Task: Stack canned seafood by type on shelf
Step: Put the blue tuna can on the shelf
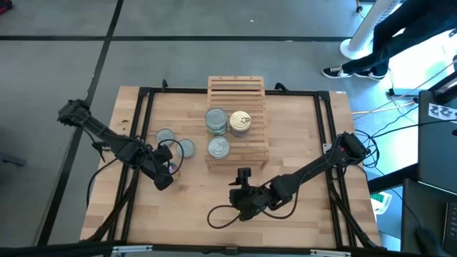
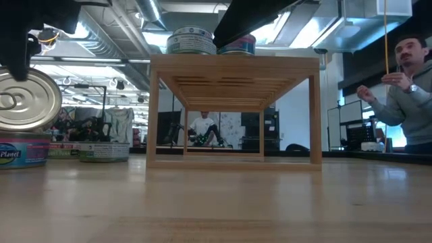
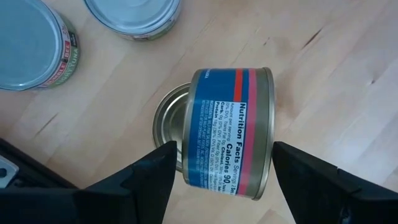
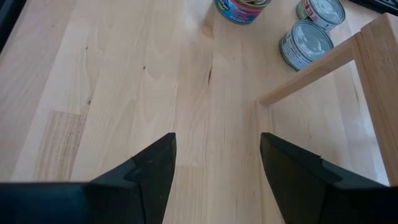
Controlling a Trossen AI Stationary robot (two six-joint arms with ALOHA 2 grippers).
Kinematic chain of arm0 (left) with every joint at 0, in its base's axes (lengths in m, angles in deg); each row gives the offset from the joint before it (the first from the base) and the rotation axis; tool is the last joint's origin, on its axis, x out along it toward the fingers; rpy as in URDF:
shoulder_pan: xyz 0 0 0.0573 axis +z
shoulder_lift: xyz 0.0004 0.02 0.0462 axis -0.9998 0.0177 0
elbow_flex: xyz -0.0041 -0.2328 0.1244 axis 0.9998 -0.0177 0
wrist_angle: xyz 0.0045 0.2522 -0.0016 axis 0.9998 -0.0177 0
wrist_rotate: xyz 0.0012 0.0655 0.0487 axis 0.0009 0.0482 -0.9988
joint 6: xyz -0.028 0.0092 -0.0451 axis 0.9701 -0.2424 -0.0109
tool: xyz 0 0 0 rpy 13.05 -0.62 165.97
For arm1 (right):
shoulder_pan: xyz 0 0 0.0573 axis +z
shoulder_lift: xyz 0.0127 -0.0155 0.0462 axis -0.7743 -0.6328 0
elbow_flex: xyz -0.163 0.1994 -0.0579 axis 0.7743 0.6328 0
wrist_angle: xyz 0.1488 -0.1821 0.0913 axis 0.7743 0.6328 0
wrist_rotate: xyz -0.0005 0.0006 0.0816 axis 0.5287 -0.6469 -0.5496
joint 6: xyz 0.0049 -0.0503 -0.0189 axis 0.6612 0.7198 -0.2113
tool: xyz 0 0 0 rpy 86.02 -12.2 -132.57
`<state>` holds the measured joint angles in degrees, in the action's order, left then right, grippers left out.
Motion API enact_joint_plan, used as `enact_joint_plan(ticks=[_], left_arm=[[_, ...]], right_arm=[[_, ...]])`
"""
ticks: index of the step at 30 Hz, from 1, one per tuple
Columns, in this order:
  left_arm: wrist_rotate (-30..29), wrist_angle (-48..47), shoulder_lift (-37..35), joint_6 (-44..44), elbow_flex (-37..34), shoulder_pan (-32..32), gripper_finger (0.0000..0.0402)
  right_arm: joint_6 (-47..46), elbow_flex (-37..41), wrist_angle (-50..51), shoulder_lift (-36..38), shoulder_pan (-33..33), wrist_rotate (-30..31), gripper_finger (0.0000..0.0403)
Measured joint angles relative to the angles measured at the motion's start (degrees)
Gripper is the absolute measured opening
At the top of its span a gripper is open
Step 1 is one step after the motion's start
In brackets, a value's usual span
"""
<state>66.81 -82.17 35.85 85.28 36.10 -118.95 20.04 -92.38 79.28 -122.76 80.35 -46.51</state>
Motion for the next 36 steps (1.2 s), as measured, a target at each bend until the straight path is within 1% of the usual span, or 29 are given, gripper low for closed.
enact_joint_plan(ticks=[10,21,27,30,35,36], left_arm=[[0.01,1.31,0.44,-0.02,0.02,-0.01,0.0259],[0.31,1.52,6.56,-3.01,0.02,-0.01,0.0259],[1.54,1.70,8.25,-4.09,0.02,0.00,0.0257],[1.55,1.71,8.31,-4.76,0.02,-0.01,0.0240],[1.76,2.08,8.31,-5.51,0.13,-0.01,0.0183],[1.76,2.00,8.28,-5.90,0.13,0.01,0.0182]], right_arm=[[0.02,0.00,-0.02,0.00,0.00,-0.96,0.0232],[0.02,0.00,0.00,0.00,0.00,-0.98,0.0232],[0.17,0.00,0.17,0.30,0.02,-1.03,0.0232],[0.19,0.00,0.49,1.48,0.07,-1.38,0.0232],[0.20,0.00,3.58,4.42,0.07,-1.38,0.0232],[0.18,0.00,4.35,5.05,0.05,-1.38,0.0232]])
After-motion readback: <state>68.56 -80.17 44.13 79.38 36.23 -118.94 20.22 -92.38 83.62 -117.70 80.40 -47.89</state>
